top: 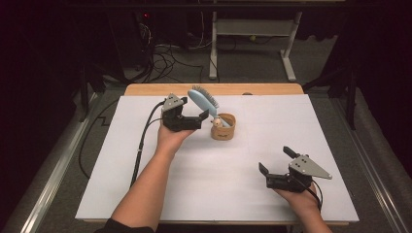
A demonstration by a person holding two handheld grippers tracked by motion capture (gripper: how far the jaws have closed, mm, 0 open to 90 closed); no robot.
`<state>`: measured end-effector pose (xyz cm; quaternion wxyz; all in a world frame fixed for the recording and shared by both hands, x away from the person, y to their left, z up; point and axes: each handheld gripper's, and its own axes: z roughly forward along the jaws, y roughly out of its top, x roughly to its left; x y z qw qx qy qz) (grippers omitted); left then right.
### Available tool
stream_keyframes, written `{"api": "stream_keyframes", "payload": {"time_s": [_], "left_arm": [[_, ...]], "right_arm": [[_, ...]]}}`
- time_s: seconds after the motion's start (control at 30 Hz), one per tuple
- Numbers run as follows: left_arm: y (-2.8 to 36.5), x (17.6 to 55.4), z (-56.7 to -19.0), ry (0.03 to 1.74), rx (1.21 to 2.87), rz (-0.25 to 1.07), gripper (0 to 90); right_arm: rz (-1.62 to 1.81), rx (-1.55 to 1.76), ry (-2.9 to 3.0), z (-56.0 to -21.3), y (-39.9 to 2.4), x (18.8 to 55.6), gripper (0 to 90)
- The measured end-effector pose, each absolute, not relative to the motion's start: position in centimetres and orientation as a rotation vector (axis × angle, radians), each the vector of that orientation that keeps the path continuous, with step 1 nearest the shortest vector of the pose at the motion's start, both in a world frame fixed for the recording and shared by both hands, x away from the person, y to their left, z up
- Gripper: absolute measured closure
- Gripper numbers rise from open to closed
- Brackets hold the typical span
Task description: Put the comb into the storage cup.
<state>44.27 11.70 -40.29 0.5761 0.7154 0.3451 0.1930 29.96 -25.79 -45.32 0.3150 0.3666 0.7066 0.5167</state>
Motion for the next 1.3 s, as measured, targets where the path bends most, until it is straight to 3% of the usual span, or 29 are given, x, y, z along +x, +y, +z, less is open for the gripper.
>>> {"api": "stream_keyframes", "payload": {"time_s": [0.7,1.3], "left_arm": [[17.4,37.0,-43.5,0.807,1.666,0.435,0.1],[24.7,29.8,-45.4,0.825,1.673,0.522,0.2]], "right_arm": [[1.344,0.973,1.85,-45.2,-26.0,29.8,0.4],[1.348,0.987,1.818,-44.9,-26.5,29.4,0.4]]}}
